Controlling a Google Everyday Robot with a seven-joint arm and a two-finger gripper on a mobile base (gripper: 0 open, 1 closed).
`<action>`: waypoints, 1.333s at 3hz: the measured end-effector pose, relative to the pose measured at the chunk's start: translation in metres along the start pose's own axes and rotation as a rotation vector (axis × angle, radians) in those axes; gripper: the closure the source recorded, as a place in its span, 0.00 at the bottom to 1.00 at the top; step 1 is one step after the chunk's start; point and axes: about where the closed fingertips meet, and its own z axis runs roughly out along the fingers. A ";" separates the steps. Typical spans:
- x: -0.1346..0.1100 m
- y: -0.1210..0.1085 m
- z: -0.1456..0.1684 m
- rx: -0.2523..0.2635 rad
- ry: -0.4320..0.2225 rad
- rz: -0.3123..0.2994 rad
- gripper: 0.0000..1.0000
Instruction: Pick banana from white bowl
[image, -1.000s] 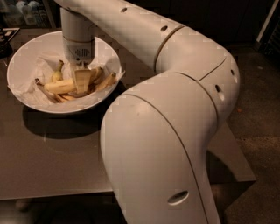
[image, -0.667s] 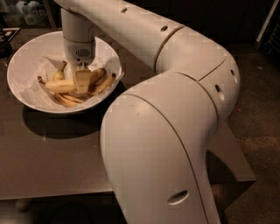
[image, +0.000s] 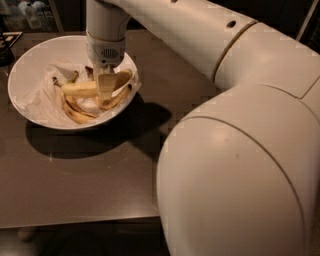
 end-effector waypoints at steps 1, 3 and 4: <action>0.007 0.014 -0.021 0.042 -0.013 0.004 1.00; 0.009 0.062 -0.066 0.084 -0.020 -0.008 1.00; 0.010 0.088 -0.079 0.097 -0.034 0.008 1.00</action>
Offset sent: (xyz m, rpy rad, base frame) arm -0.0631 -0.0579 0.0683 0.0595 -0.0788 -0.0147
